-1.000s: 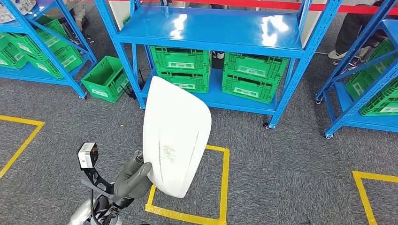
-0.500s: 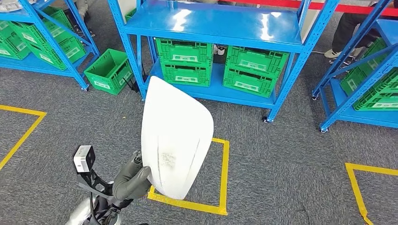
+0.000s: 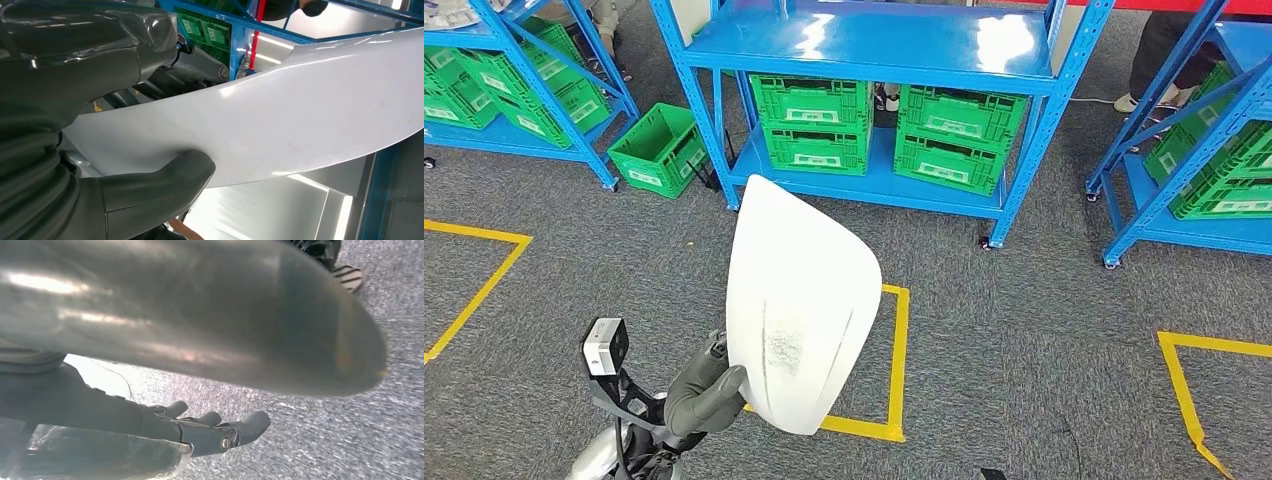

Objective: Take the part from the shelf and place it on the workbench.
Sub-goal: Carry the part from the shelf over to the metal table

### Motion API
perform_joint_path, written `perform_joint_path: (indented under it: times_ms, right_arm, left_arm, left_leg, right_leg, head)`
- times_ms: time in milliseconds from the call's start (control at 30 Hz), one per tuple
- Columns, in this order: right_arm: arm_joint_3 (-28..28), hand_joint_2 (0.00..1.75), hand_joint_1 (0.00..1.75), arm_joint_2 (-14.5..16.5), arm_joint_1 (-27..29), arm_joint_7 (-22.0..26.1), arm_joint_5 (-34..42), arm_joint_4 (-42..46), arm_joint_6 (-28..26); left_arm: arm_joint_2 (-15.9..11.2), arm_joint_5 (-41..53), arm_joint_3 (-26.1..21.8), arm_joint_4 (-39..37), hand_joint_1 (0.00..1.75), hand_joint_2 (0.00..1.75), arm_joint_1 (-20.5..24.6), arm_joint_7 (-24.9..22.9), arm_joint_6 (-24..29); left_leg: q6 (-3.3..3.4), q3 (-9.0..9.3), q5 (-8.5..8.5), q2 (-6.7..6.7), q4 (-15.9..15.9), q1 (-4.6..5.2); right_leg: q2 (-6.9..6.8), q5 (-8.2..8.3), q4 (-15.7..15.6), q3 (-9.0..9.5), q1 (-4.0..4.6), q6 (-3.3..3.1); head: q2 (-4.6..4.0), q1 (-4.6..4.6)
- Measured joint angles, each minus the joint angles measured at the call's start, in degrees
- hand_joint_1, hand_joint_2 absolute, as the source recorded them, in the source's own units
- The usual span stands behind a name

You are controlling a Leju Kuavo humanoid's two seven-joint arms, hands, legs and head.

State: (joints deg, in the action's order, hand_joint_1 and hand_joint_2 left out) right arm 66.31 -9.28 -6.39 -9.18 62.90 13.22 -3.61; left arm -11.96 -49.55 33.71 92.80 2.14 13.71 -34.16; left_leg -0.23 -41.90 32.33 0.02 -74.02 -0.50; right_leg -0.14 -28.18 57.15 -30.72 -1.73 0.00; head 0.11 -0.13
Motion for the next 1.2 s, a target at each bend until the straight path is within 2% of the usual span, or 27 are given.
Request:
perform_joint_path:
  times_ms: [33,67,100,133,167,200,267,333,400,467,500,533,567,600,633,667,700,800,867,900,967,1000,1033,1067,1133,1167,1200]
  right_arm:
    - [0.05,0.0,0.0,0.01,0.02,0.0,0.0,0.0,0.0]
    - [0.12,0.0,0.0,0.01,0.01,0.0,0.0,0.0,0.0]
    - [0.2,0.0,0.0,0.04,0.01,0.0,0.0,0.02,0.0]
    - [0.27,0.0,0.0,0.13,-0.02,0.0,0.0,0.07,0.0]
    - [0.32,0.0,0.0,0.2,-0.06,0.0,0.0,0.13,0.0]
    - [0.36,0.0,0.0,0.27,-0.09,0.0,0.0,0.19,0.01]
    - [0.4,0.0,0.0,0.31,-0.12,0.0,-0.01,0.27,0.02]
    - [0.44,0.0,0.0,0.32,-0.06,0.03,-0.14,0.35,0.04]
    - [0.5,0.0,0.0,0.22,-0.01,0.17,-0.55,0.46,0.11]
    - [0.64,0.0,0.0,0.03,0.05,0.34,-1.12,0.52,0.16]
    - [0.74,0.0,0.0,-0.09,0.09,0.38,-1.43,0.52,0.17]
    - [0.82,0.0,0.0,-0.2,0.12,0.38,-1.75,0.53,0.17]
    - [0.89,0.0,0.0,-0.32,0.09,0.32,-2.07,0.54,0.17]
    - [0.92,0.0,0.0,-0.42,0.01,0.22,-2.35,0.55,0.2]
    - [0.95,0.0,0.0,-0.5,-0.12,0.11,-2.57,0.56,0.26]
    - [0.96,0.0,0.0,-0.54,-0.25,0.0,-2.73,0.59,0.33]
    - [0.98,0.0,0.0,-0.56,-0.35,-0.07,-2.83,0.63,0.41]
    - [1.1,0.0,0.0,-0.52,-0.43,-0.19,-2.89,0.72,0.56]
    - [1.21,0.0,0.0,-0.48,-0.47,-0.22,-2.89,0.75,0.61]
    - [1.24,0.0,0.0,-0.48,-0.49,-0.22,-2.89,0.76,0.63]
    - [1.28,0.0,0.0,-0.52,-0.48,-0.22,-2.89,0.76,0.65]
    - [1.3,0.0,0.0,-0.52,-0.46,-0.22,-2.89,0.76,0.66]
    - [1.32,0.0,0.0,-0.52,-0.45,-0.22,-2.89,0.77,0.66]
    - [1.36,0.0,0.0,-0.5,-0.44,-0.26,-2.94,0.79,0.69]
    - [1.52,0.0,0.0,-0.39,-0.46,-0.5,-3.26,0.85,0.85]
    - [1.66,0.0,0.0,-0.31,-0.47,-0.71,-3.5,0.89,0.94]
    - [1.78,0.0,0.0,-0.23,-0.48,-0.93,-3.74,0.91,1.01]
  left_arm:
    - [-0.07,0.0,0.09,0.0,1.75,1.75,-0.06,0.0,0.0]
    - [-0.12,0.0,0.15,0.0,1.75,1.75,-0.08,0.0,-0.01]
    - [-0.17,0.0,0.2,0.0,1.75,1.75,-0.06,0.01,0.0]
    - [-0.23,0.0,0.22,0.01,1.75,1.75,-0.03,0.01,-0.01]
    - [-0.27,0.0,0.23,0.01,1.75,1.75,0.0,0.03,-0.02]
    - [-0.3,0.0,0.23,0.01,1.75,1.75,0.01,0.05,-0.03]
    - [-0.39,0.01,0.22,0.03,1.75,1.75,0.0,0.13,-0.11]
    - [-0.43,0.05,0.24,0.08,1.75,1.75,0.0,0.32,-0.31]
    - [-0.37,0.21,0.27,0.11,1.75,1.75,-0.01,0.68,-0.57]
    - [-0.32,0.46,0.27,0.1,1.75,1.75,-0.26,1.07,-0.68]
    - [-0.32,0.62,0.25,0.09,1.75,1.75,-0.47,1.27,-0.68]
    - [-0.33,0.8,0.22,0.09,1.75,1.75,-0.66,1.46,-0.68]
    - [-0.33,0.97,0.17,0.09,1.75,1.75,-0.83,1.65,-0.68]
    - [-0.32,1.14,0.13,0.09,1.75,1.75,-0.97,1.79,-0.68]
    - [-0.32,1.27,0.08,0.09,1.75,1.75,-1.09,1.88,-0.68]
    - [-0.33,1.35,0.02,0.1,1.75,1.75,-1.19,1.93,-0.69]
    - [-0.33,1.43,-0.07,0.11,1.75,1.75,-1.28,1.99,-0.71]
    - [-0.38,1.67,-0.34,0.16,1.75,1.75,-1.57,2.07,-0.77]
    - [-0.44,1.72,-0.46,0.17,1.75,1.75,-1.65,2.07,-0.76]
    - [-0.46,1.73,-0.54,0.18,1.75,1.75,-1.67,2.07,-0.77]
    - [-0.49,1.73,-0.69,0.18,1.75,1.75,-1.81,2.07,-0.77]
    - [-0.5,1.73,-0.76,0.18,1.75,1.75,-1.94,2.07,-0.77]
    - [-0.51,1.73,-0.8,0.18,1.75,1.75,-2.07,2.07,-0.77]
    - [-0.54,1.74,-0.84,0.18,1.75,1.75,-2.15,2.08,-0.78]
    - [-0.6,1.81,-0.95,0.2,1.75,1.75,-2.12,2.12,-0.87]
    - [-0.62,1.93,-1.01,0.22,1.75,1.75,-2.03,2.17,-0.98]
    - [-0.59,2.07,-1.08,0.23,1.75,1.75,-1.95,2.31,-1.13]
  left_leg:
    - [0.04,0.68,-0.53,0.0,0.27,-0.08]
    - [0.23,2.48,-1.96,-0.02,2.78,-0.11]
    - [0.63,5.12,-3.73,-0.07,7.02,-0.05]
    - [1.12,7.71,-4.81,-0.09,11.17,0.07]
    - [1.57,9.62,-5.4,-0.11,14.45,0.26]
    - [1.93,10.66,-5.46,-0.12,16.39,0.5]
    - [2.38,10.77,-5.33,-0.09,17.3,0.91]
    - [3.02,11.18,-6.18,0.11,18.75,0.75]
    - [3.61,11.51,-7.07,0.33,20.06,0.51]
    - [3.8,11.14,-7.23,0.34,20.02,0.68]
    - [3.79,10.95,-7.22,0.3,19.82,0.77]
    - [3.75,10.77,-7.19,0.25,19.57,0.82]
    - [3.66,10.62,-7.12,0.17,19.24,0.84]
    - [3.49,10.46,-6.98,0.09,18.81,0.83]
    - [3.22,10.22,-6.78,0.01,18.33,0.92]
    - [2.94,9.9,-6.56,-0.05,17.74,1.03]
    - [2.68,9.55,-6.41,-0.09,17.25,1.13]
    - [2.11,8.87,-6.26,-0.13,16.5,1.04]
    - [1.48,7.93,-4.54,-0.12,14.3,0.8]
    - [1.08,6.78,-2.78,-0.1,11.58,0.63]
    - [0.5,3.42,1.11,-0.07,3.75,0.28]
    - [0.38,2.19,2.1,-0.07,0.81,0.12]
    - [0.38,1.92,2.02,-0.07,-0.17,0.01]
    - [0.51,2.88,0.84,-0.02,1.31,-0.04]
    - [1.2,7.34,-2.8,0.98,9.36,0.14]
    - [1.59,9.28,-3.98,1.75,13.12,0.42]
    - [1.95,10.46,-4.56,2.34,15.59,0.71]
  right_leg:
    - [0.01,0.17,0.01,-0.19,0.05,0.05]
    - [0.04,0.29,0.01,-0.29,0.1,0.14]
    - [0.07,0.37,0.0,-0.28,0.16,0.19]
    - [0.08,0.47,-0.02,-0.31,0.26,0.36]
    - [0.08,0.61,-0.04,-0.39,0.27,0.57]
    - [0.07,0.76,-0.06,-0.51,0.26,0.83]
    - [0.04,1.17,-0.29,-0.77,0.11,1.48]
    - [0.03,0.69,0.28,-1.34,0.24,1.75]
    - [0.05,-1.75,4.92,-3.69,0.46,1.37]
    - [0.09,-4.63,12.47,-7.25,0.47,1.09]
    - [0.09,-5.21,14.84,-8.36,0.45,1.27]
    - [0.08,-4.93,15.2,-8.46,0.42,1.65]
    - [0.07,-3.78,13.14,-7.38,0.36,2.19]
    - [0.05,-2.12,9.23,-5.39,0.26,2.72]
    - [0.06,-0.87,5.43,-3.46,0.25,2.91]
    - [0.09,0.07,2.45,-2.03,0.23,2.79]
    - [0.13,0.47,0.94,-1.35,0.28,2.46]
    - [0.21,0.74,0.79,-1.53,0.27,1.41]
    - [0.19,1.01,0.74,-1.62,-0.04,0.83]
    - [0.18,1.12,0.71,-1.7,-0.13,0.59]
    - [0.14,1.26,0.73,-1.97,-0.04,0.3]
    - [0.13,1.34,0.73,-2.1,0.03,0.22]
    - [0.06,1.38,0.74,-2.17,0.08,0.18]
    - [-0.07,1.43,0.74,-2.17,0.13,0.16]
    - [-0.42,1.48,0.71,-2.01,0.24,0.22]
    - [-0.64,1.54,0.72,-1.98,0.41,0.33]
    - [-0.9,1.62,0.72,-2.03,0.52,0.5]
  head:
    - [0.0,-0.01]
    - [0.0,-0.02]
    - [0.0,-0.02]
    - [0.0,0.02]
    - [0.0,0.03]
    - [0.0,0.04]
    - [0.0,0.01]
    - [0.0,0.05]
    - [0.0,0.12]
    - [0.0,0.13]
    - [0.0,0.13]
    - [0.0,0.13]
    - [0.0,0.13]
    - [0.0,0.14]
    - [0.0,0.13]
    - [0.0,0.1]
    - [0.0,0.07]
    - [0.0,0.04]
    - [0.0,0.02]
    - [0.0,0.01]
    - [0.0,0.01]
    - [0.0,0.0]
    - [0.0,0.0]
    - [0.0,-0.01]
    - [0.0,0.0]
    - [0.0,0.01]
    - [0.0,0.03]
